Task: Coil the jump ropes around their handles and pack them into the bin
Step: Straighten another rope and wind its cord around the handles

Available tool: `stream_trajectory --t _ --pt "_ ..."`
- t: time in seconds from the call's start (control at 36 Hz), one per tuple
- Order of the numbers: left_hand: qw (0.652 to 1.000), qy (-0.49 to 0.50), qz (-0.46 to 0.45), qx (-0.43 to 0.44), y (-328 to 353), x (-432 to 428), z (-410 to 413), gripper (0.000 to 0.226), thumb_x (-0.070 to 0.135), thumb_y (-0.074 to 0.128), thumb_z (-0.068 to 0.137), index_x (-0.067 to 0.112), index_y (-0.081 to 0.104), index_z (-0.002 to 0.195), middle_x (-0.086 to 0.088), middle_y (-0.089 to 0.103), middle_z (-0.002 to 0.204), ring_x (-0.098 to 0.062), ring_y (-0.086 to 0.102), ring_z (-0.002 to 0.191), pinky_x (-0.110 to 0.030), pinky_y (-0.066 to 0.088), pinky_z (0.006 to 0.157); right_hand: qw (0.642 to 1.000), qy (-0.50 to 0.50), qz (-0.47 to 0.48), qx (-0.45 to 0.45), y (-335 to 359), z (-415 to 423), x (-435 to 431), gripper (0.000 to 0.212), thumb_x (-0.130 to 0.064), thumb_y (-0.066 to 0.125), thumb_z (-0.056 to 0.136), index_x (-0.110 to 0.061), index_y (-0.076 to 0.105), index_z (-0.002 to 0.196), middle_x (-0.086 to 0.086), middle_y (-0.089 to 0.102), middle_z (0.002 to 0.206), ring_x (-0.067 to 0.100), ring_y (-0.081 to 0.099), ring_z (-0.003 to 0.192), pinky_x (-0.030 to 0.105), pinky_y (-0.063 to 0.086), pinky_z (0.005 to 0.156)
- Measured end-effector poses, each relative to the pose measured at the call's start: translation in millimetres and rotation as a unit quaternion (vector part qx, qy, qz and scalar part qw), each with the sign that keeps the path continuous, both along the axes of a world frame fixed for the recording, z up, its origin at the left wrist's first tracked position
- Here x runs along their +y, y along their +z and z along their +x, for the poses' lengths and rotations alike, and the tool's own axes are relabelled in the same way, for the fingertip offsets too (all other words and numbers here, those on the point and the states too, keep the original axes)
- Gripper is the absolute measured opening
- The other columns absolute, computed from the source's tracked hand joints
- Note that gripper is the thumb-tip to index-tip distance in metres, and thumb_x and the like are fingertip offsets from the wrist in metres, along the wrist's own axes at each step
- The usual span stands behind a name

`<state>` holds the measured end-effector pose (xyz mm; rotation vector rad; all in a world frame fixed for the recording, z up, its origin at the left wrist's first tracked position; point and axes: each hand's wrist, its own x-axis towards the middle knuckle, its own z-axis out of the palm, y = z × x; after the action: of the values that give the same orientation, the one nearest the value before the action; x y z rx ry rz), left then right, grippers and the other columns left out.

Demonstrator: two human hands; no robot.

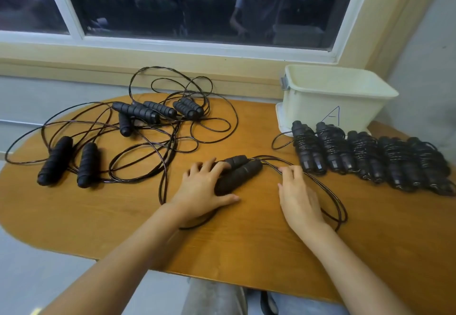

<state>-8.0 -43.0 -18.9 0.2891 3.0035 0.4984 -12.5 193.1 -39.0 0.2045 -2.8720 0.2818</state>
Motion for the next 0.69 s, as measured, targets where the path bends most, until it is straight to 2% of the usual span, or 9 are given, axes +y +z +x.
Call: stream_trajectory --t 0.08,0.17,0.22,0.33,0.47,0.56,0.69 --pt "0.998 0.024 -0.018 0.048 -5 8 -2 0.052 0.06 0.057 0.089 0.041 0.037 0.133 0.001 0.025 0.158 -0.032 0.028 0.138 -0.052 0.026 0.111 0.999 0.0 -0.043 -0.004 0 -2 5 0.031 -0.021 0.054 0.1 -0.01 0.051 0.129 0.006 0.049 0.127 0.007 0.052 0.069 0.017 0.041 0.055" --pt "0.997 0.031 0.045 0.062 -7 8 -5 0.037 0.044 0.059 0.093 0.039 0.043 0.126 0.006 0.04 0.145 -0.019 0.037 0.118 -0.041 0.03 0.097 0.998 -0.004 -0.054 0.011 -1 -4 11 0.025 -0.025 0.056 0.099 -0.007 0.057 0.117 0.008 0.051 0.119 0.008 0.052 0.064 0.017 0.042 0.053" --pt "0.993 0.032 0.091 0.061 -5 8 -6 0.032 0.04 0.06 0.093 0.041 0.044 0.12 0.008 0.048 0.135 -0.012 0.034 0.106 -0.036 0.025 0.088 0.999 -0.02 -0.039 0.022 -3 -4 15 0.026 -0.028 0.055 0.099 -0.007 0.06 0.114 0.008 0.055 0.112 0.012 0.056 0.071 0.02 0.042 0.056" --pt "0.99 0.035 0.084 0.108 3 15 2 0.03 0.036 0.06 0.094 0.036 0.047 0.12 0.009 0.05 0.132 -0.012 0.032 0.102 -0.034 0.022 0.084 0.997 -0.068 0.001 0.039 -5 -2 26 0.035 -0.036 0.046 0.101 -0.009 0.066 0.109 0.006 0.064 0.098 0.02 0.06 0.081 0.028 0.039 0.06" --pt "0.986 0.039 0.105 0.125 2 32 27 0.033 0.034 0.061 0.093 0.033 0.049 0.123 0.009 0.048 0.132 -0.013 0.032 0.105 -0.033 0.021 0.085 0.995 -0.058 -0.059 0.063 -7 4 44 0.036 -0.037 0.04 0.102 -0.012 0.065 0.094 -0.004 0.055 0.083 0.015 0.05 0.075 0.027 0.031 0.053" --pt "0.987 0.018 0.119 0.107 -12 38 42 0.034 0.032 0.062 0.092 0.03 0.049 0.123 0.008 0.046 0.135 -0.015 0.035 0.11 -0.033 0.023 0.088 0.989 -0.06 -0.124 0.058 -7 4 53 0.038 -0.038 0.037 0.103 -0.019 0.062 0.083 -0.006 0.057 0.081 0.018 0.055 0.079 0.029 0.036 0.056" --pt "0.973 -0.031 0.215 0.074 -22 24 53 0.037 0.019 0.068 0.088 0.034 0.047 0.115 0.007 0.042 0.142 -0.005 0.036 0.121 -0.03 0.033 0.105 0.979 -0.053 -0.194 0.03 -7 7 66 0.035 -0.037 0.04 0.104 -0.025 0.068 0.085 -0.006 0.063 0.082 0.014 0.055 0.073 0.025 0.032 0.054"
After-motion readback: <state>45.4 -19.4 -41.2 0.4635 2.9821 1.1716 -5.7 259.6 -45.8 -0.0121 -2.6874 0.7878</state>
